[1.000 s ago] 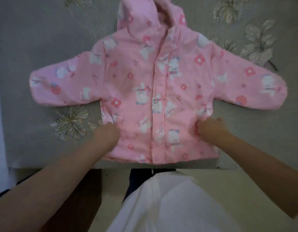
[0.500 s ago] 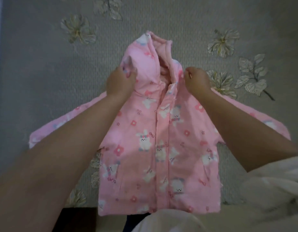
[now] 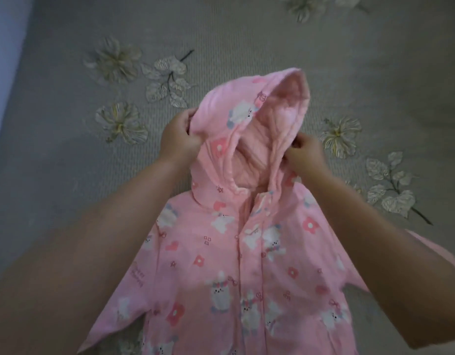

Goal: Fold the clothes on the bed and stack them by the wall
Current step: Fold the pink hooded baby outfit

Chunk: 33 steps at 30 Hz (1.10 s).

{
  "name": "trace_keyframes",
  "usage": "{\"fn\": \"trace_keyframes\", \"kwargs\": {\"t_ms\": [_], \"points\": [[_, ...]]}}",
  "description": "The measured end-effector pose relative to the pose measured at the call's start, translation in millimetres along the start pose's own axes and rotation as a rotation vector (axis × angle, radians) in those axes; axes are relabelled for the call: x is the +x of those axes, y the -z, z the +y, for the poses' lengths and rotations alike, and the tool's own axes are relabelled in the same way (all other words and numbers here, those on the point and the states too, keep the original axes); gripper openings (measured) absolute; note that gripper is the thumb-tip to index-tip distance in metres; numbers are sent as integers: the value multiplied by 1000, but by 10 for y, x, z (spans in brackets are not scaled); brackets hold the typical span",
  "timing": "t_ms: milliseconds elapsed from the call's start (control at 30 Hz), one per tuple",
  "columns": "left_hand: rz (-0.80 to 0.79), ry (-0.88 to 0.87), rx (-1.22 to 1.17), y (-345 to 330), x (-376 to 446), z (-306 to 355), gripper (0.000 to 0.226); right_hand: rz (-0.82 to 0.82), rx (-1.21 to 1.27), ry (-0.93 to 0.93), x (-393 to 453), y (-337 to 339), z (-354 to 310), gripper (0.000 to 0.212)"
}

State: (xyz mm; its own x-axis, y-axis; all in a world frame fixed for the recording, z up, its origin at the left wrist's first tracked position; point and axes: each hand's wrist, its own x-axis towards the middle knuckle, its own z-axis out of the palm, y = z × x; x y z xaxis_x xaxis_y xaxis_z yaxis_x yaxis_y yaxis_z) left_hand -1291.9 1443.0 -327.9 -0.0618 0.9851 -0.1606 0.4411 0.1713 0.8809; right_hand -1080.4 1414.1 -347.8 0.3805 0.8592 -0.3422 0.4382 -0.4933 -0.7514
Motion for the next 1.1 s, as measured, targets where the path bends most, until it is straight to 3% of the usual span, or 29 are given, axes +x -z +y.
{"fn": "trace_keyframes", "kwargs": {"t_ms": [67, 167, 233, 300, 400, 467, 533, 633, 767, 833, 867, 900, 967, 1033, 1100], "points": [[47, -59, 66, 23, 52, -3, 40, 63, -37, 17, 38, 80, -59, 20], [72, 173, 285, -77, 43, -148, 48, 33, -173, -158, 80, 121, 18, 38], [71, 263, 371, -138, -172, -315, 46, 43, -272, -239, 25, 172, 189, 37], [10, 222, 451, -191, -590, -505, 42, 106, -379, -246, -170, 304, 468, 37], [-159, 10, 652, -259, -1317, -801, 44, 297, -527, -249, -656, 596, 1064, 39], [-229, -120, 764, -299, -1700, -939, 49, 465, -535, -467, -1020, 809, 1465, 48], [-299, -130, 832, -342, -1946, -1010, 54, 471, -452, -698, -1323, 938, 1791, 57], [-419, -144, 853, -433, -2134, -1025, 61, 430, -88, -778, -1542, 910, 1986, 52], [-611, -346, 942, -724, -2162, -927, 64, 598, 457, -883, -1333, 909, 1924, 47], [-653, -394, 964, -853, -2195, -971, 61, 713, 597, -886, -1192, 968, 1819, 39], [-657, -352, 982, -894, -2218, -1025, 60, 675, 608, -850, -1135, 999, 1744, 37], [-634, -304, 991, -927, -2230, -1082, 59, 669, 640, -718, -1142, 1003, 1679, 35], [-609, -265, 1018, -942, -2216, -1095, 58, 706, 473, -417, -1168, 880, 1412, 31], [-573, -208, 838, -895, -2236, -1032, 57, 591, 276, -138, -1318, 628, 1096, 25], [-433, -107, 569, -784, -2304, -872, 54, 413, 28, 153, -1481, 268, 933, 22]]}}
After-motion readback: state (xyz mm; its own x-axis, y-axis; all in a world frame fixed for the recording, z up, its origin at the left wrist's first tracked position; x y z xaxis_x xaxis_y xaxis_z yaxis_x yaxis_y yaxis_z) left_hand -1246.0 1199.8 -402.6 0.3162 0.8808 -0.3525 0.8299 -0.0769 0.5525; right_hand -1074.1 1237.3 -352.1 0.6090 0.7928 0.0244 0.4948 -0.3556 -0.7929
